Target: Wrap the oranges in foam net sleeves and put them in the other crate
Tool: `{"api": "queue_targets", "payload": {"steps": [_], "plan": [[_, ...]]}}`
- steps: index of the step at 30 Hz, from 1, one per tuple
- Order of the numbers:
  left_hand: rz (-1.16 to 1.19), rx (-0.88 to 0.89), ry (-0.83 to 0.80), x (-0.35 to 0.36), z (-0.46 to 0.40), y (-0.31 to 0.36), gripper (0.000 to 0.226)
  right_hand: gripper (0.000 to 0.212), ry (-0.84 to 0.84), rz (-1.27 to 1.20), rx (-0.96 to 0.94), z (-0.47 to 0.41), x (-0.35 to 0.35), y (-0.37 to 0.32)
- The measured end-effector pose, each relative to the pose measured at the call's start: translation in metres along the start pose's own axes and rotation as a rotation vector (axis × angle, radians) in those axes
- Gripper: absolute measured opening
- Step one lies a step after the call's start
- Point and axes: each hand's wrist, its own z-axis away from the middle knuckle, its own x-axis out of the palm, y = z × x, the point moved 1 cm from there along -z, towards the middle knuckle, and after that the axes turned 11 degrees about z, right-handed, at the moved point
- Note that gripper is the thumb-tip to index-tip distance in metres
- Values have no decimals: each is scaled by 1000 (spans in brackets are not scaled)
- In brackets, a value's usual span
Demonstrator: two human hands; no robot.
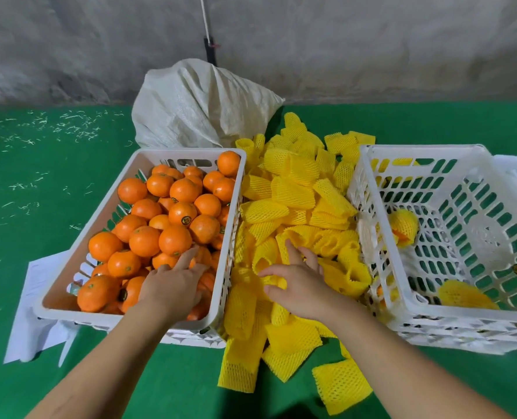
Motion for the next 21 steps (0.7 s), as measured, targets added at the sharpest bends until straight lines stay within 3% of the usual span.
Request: {"api": "queue_targets", "payload": {"steps": [3,5,7,10,13,15,17,19,21], "plan": [[54,36,-60,-4,3,-4,59,62,-209,107,24,-9,13,-19],[131,68,-44,-5,7,-11,62,68,-173,96,56,-13,13,-23],[274,91,28,-7,14,-16,60,57,34,-10,67,-12,7,-26],[746,26,315,-11,28,-15,50,30,429,-343,-5,-1,-3,-24],[1265,2,576,-17,40,5,45,15,566,-623,15,13,-11,-28],[1798,-39,486,-21,39,30,33,27,620,-745,36,17,-14,-36],[2310,-113,132,-31,39,57,28,39,670,-835,64,20,-17,-46],[2435,-95,-102,-36,40,74,36,35,659,-882,88,23,-21,-55],[2374,-28,-96,-35,38,79,39,17,620,-937,86,27,-23,-61]]}}
